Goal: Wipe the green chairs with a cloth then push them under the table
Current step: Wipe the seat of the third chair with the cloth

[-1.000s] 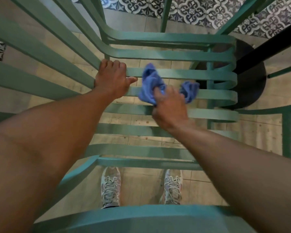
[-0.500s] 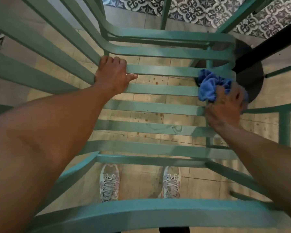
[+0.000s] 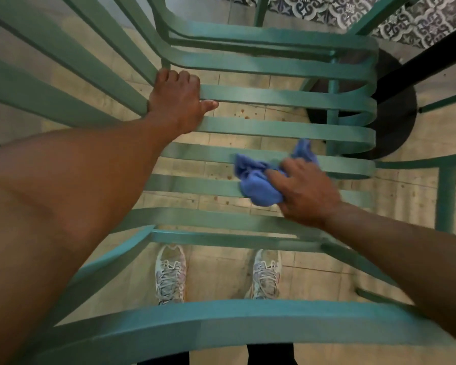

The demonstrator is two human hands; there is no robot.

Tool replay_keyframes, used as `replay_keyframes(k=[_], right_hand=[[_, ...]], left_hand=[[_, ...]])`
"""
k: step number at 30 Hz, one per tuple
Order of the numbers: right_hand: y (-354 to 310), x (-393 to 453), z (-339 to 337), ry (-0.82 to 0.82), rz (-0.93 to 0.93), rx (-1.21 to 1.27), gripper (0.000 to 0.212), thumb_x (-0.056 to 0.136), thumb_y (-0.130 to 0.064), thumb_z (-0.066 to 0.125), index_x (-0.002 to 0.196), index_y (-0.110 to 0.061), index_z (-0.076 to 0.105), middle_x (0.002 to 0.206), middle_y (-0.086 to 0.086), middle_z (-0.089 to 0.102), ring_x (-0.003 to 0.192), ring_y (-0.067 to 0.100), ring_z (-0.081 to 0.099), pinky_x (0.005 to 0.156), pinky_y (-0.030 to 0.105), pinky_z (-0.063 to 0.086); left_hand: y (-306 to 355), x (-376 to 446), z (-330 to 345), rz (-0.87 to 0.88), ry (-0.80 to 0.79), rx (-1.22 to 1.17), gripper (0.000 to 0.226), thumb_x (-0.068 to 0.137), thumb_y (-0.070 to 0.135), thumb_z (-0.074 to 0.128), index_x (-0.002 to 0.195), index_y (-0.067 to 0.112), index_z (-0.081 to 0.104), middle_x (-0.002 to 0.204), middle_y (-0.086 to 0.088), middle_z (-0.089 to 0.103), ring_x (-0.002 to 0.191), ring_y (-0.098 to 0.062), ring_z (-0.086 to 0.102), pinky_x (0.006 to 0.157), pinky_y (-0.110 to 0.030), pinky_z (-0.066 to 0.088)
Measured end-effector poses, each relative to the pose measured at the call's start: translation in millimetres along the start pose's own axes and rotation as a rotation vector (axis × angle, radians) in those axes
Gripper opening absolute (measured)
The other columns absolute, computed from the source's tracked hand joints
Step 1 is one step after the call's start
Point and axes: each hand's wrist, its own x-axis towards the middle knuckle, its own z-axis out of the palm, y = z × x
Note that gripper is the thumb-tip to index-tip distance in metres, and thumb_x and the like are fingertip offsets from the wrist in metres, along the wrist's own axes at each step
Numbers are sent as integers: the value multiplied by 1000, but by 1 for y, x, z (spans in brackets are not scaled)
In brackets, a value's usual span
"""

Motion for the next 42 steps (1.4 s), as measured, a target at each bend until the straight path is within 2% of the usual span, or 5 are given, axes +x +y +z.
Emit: replay_keyframes(k=[4, 17, 24, 36, 42], right_hand=[[55, -76, -16, -55, 505, 46, 39, 81, -32, 53, 118, -21, 53, 97, 13, 48, 82, 27, 46, 67, 32, 35], [-86, 27, 0, -110, -433, 31, 52, 84, -26, 57, 134, -16, 50, 116, 15, 54, 100, 30, 51, 80, 40, 42], [39, -90, -16, -204, 0, 158, 36, 78, -32, 59, 111, -18, 65, 96, 15, 58, 77, 30, 58, 63, 38, 53], [-93, 44, 2, -167, -646, 235, 25, 75, -15, 68, 100, -15, 66, 96, 19, 57, 86, 33, 54, 62, 41, 51], [38, -49, -18, -96, -201, 100, 31, 78, -29, 56, 104, -14, 64, 98, 21, 59, 79, 32, 61, 58, 37, 53]], left_hand=[[0, -2, 1, -9, 8, -8, 72, 91, 69, 30, 116, 6, 54, 116, -19, 58, 111, -38, 49, 105, -48, 26], [1, -1, 1, -17, 2, 11, 77, 89, 72, 26, 119, 6, 52, 121, -21, 55, 115, -40, 47, 106, -50, 25], [4, -4, -5, -22, -41, -4, 72, 91, 67, 31, 122, 5, 51, 124, -20, 54, 118, -40, 46, 109, -48, 22], [1, -5, 0, -44, -33, -40, 73, 90, 70, 29, 123, 8, 50, 126, -17, 54, 121, -38, 44, 110, -49, 22], [5, -7, -6, -54, -24, -32, 67, 91, 67, 32, 120, 9, 51, 123, -16, 55, 119, -37, 45, 109, -48, 22]])
